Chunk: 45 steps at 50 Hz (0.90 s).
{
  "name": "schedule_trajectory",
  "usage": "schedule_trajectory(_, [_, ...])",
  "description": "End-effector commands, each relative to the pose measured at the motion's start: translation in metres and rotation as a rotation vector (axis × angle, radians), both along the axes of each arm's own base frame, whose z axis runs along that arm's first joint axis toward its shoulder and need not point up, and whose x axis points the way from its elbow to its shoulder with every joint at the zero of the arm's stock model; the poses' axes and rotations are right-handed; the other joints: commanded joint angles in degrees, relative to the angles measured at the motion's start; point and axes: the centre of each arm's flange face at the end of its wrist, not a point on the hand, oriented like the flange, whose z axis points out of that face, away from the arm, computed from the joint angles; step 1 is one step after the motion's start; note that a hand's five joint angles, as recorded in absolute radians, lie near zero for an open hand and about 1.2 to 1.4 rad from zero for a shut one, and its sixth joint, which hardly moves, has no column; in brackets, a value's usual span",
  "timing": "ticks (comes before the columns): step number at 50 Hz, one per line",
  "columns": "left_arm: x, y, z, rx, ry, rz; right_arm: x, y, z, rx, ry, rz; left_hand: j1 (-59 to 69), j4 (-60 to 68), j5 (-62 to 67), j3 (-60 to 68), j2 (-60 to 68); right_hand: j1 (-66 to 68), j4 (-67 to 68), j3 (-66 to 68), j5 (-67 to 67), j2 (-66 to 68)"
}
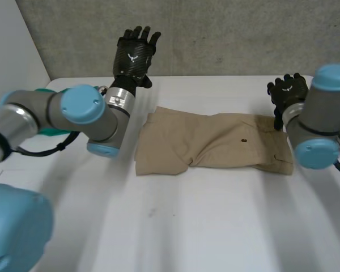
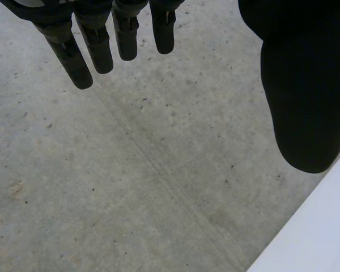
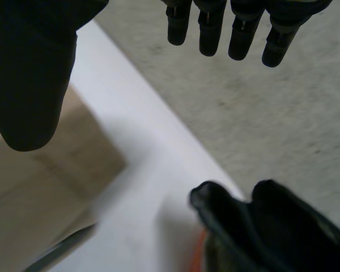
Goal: Fold the laundry.
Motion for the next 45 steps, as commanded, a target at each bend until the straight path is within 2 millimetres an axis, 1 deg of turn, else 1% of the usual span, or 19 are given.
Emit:
schedule_trajectory(1, [0.021, 0.058, 0.001, 0.141, -0.074, -0.023, -0.036, 0.056, 0.003, 0.276, -0.092, 0.048, -1.0, -1.6, -2.5, -2.1, -1.7, -2.6, -2.0, -2.0, -2.3, -2.0])
schedule_trajectory(2, [0.020, 0.067, -0.002, 0.159, -0.085, -0.034, -0.039, 0.059, 0.001, 0.298, -0.112, 0.047, -1.0, -1.6, -2.5, -2.1, -1.7, -1.5, -0.9, -0.8, -1.2, -0.9])
schedule_trajectory(3, [0.018, 0.086, -0.010, 0.198, -0.110, -0.058, -0.042, 0.062, -0.003, 0.319, -0.129, 0.044, -1.0, -1.6, -2.5, -2.1, -1.7, -0.4, 0.2, 0.2, -0.1, 0.2])
schedule_trajectory(7, [0.013, 0.125, -0.039, 0.293, -0.176, -0.114, -0.049, 0.077, -0.023, 0.416, -0.190, 0.044, -1.0, -1.6, -2.5, -2.1, -1.7, 0.9, 1.5, 1.5, 1.2, 1.5])
schedule_trajectory(13, [0.019, 0.140, -0.058, 0.353, -0.211, -0.125, -0.054, 0.070, -0.040, 0.356, -0.214, 0.038, -1.0, -1.6, -2.5, -2.1, -1.7, 1.6, 2.2, 2.2, 1.9, 2.2])
schedule_trajectory(18, [0.019, 0.140, -0.057, 0.350, -0.209, -0.125, -0.053, 0.054, -0.066, 0.315, -0.190, 0.039, -1.0, -1.6, -2.5, -2.1, -1.7, 11.6, 12.3, 12.3, 11.9, 12.2])
schedule_trajectory(19, [0.019, 0.140, -0.057, 0.350, -0.209, -0.125, -0.054, 0.052, -0.070, 0.314, -0.185, 0.036, -1.0, -1.6, -2.5, -2.1, -1.7, 16.0, 16.6, 16.6, 16.3, 16.6])
schedule_trajectory(20, [0.018, 0.139, -0.057, 0.347, -0.207, -0.125, -0.052, 0.046, -0.076, 0.302, -0.173, 0.041, -1.0, -1.6, -2.5, -2.1, -1.7, 39.5, 40.1, 40.2, 39.8, 40.1])
schedule_trajectory(21, [0.019, 0.139, -0.057, 0.348, -0.208, -0.125, -0.053, 0.044, -0.076, 0.294, -0.168, 0.037, -1.0, -1.6, -2.5, -2.1, -1.7, 62.9, 63.5, 63.5, 63.2, 63.5])
schedule_trajectory(22, [0.019, 0.139, -0.057, 0.348, -0.208, -0.124, -0.054, 0.043, -0.076, 0.289, -0.164, 0.026, -1.0, -1.6, -2.5, -2.1, -1.7, 67.2, 67.9, 67.9, 67.5, 67.8])
schedule_trajectory(27, [0.020, 0.141, -0.055, 0.350, -0.208, -0.121, -0.073, 0.039, -0.068, 0.247, -0.093, -0.045, -1.0, -1.6, -2.5, -2.1, -1.7, 67.3, 67.9, 67.9, 67.6, 67.9])
schedule_trajectory(29, [0.021, 0.142, -0.049, 0.340, -0.201, -0.118, -0.086, 0.037, -0.046, 0.182, 0.013, -0.051, -1.0, -1.6, -2.5, -2.1, -1.7, 67.3, 67.9, 67.9, 67.6, 67.9])
schedule_trajectory(34, [0.028, 0.146, -0.033, 0.324, -0.181, -0.112, -0.092, 0.040, -0.029, 0.094, 0.315, -0.005, -1.0, -1.6, -2.5, -2.1, -1.7, 67.3, 67.9, 67.9, 67.6, 67.9])
schedule_trajectory(36, [0.031, 0.145, -0.029, 0.324, -0.170, -0.108, -0.085, 0.041, -0.026, 0.054, 0.425, 0.043, -1.0, -1.6, -2.5, -2.1, -1.7, 67.3, 67.9, 67.9, 67.6, 67.9])
schedule_trajectory(38, [0.037, 0.143, -0.026, 0.332, -0.151, -0.095, -0.066, 0.045, -0.021, 0.001, 0.470, 0.110, -1.0, -1.6, -2.5, -2.1, -1.7, 67.3, 67.9, 67.9, 67.6, 67.9])
schedule_trajectory(39, [0.039, 0.142, -0.025, 0.336, -0.145, -0.091, -0.029, 0.057, -0.015, -0.076, 0.480, 0.219, -1.0, -1.6, -2.5, -2.1, -1.7, 67.3, 67.9, 67.9, 67.6, 67.9])
schedule_trajectory(42, [0.046, 0.137, -0.026, 0.359, -0.122, -0.076, 0.023, 0.082, -0.009, -0.191, 0.457, 0.408, -1.0, -1.6, -2.5, -2.1, -1.7, 67.3, 67.9, 67.9, 67.6, 67.9])
schedule_trajectory(43, [0.047, 0.137, -0.025, 0.361, -0.115, -0.073, 0.052, 0.103, -0.013, -0.233, 0.435, 0.546, -1.0, -1.6, -2.5, -2.1, -1.7, 67.3, 67.9, 67.9, 67.6, 67.9])
schedule_trajectory(45, [0.049, 0.137, -0.022, 0.366, -0.099, -0.070, 0.075, 0.126, -0.024, -0.252, 0.412, 0.689, -1.0, -1.6, -2.5, -2.1, -1.7, 67.3, 67.9, 67.9, 67.6, 67.9])
